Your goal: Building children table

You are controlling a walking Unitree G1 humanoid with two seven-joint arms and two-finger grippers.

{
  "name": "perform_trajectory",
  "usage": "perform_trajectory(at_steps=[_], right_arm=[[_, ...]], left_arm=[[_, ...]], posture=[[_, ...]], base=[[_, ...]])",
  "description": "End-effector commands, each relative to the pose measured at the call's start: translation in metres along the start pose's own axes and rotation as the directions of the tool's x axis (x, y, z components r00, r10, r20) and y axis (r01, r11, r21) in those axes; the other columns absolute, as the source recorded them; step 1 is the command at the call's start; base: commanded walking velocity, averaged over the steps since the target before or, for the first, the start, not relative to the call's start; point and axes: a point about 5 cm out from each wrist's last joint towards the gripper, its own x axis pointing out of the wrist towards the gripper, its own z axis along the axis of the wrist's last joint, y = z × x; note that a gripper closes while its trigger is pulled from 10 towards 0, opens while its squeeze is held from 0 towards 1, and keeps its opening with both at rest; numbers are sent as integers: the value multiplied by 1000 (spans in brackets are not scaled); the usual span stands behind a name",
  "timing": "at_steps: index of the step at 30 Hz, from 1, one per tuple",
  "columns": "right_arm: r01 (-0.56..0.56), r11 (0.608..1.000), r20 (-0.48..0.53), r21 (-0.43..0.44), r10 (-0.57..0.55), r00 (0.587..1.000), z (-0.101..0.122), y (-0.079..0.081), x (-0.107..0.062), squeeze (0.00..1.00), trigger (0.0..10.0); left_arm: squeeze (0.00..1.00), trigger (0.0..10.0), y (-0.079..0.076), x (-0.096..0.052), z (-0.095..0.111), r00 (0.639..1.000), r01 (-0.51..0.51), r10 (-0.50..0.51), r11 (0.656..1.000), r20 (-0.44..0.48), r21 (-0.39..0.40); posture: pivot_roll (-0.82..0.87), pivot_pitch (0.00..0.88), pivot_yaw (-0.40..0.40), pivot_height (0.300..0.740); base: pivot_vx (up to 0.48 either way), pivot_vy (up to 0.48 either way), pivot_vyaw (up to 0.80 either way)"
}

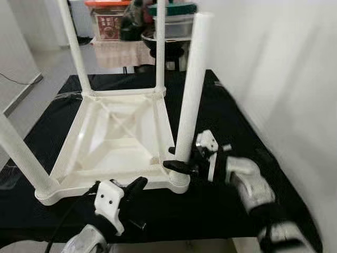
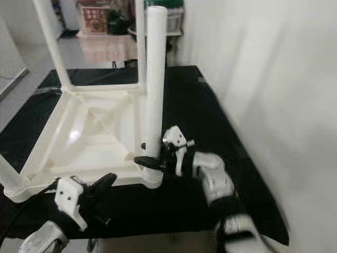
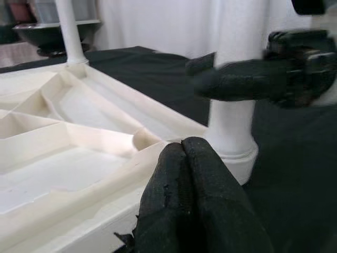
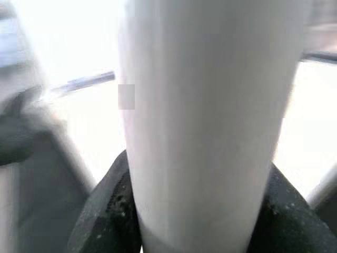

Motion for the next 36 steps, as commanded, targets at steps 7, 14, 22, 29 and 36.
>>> perform_trajectory(at_steps=[7,14,22,29,36], right_arm=[[236,969,-159,80,-221,962,-35,59,23,0,4157],[157,985,-104,78,-149,983,-15,54,35,514,10000],[-273,957,93,99,265,960,21,62,37,1000,10000],[-468,884,-54,-8,467,883,29,14,30,0,10000],[-460,887,-82,42,461,883,38,-9,36,0,0]], left_arm=[[0,10000,-1,-4,-3,998,48,-49,999,-39,-10],[0,10000,-1,-3,-4,999,30,-30,1000,-31,-9],[0,10000,-6,3,-4,1000,24,-24,1000,-17,-20],[0,10000,-2,3,-4,1000,21,-21,1000,-18,-13],[0,10000,-2,4,-3,1000,12,-12,1000,-13,-6]], posture=[[26,0,13,740],[38,0,2,740],[51,0,-7,740],[63,0,-16,740],[76,0,-15,740]], base=[[0,0,0],[0,0,0],[0,0,0],[0,0,0],[0,0,0]])
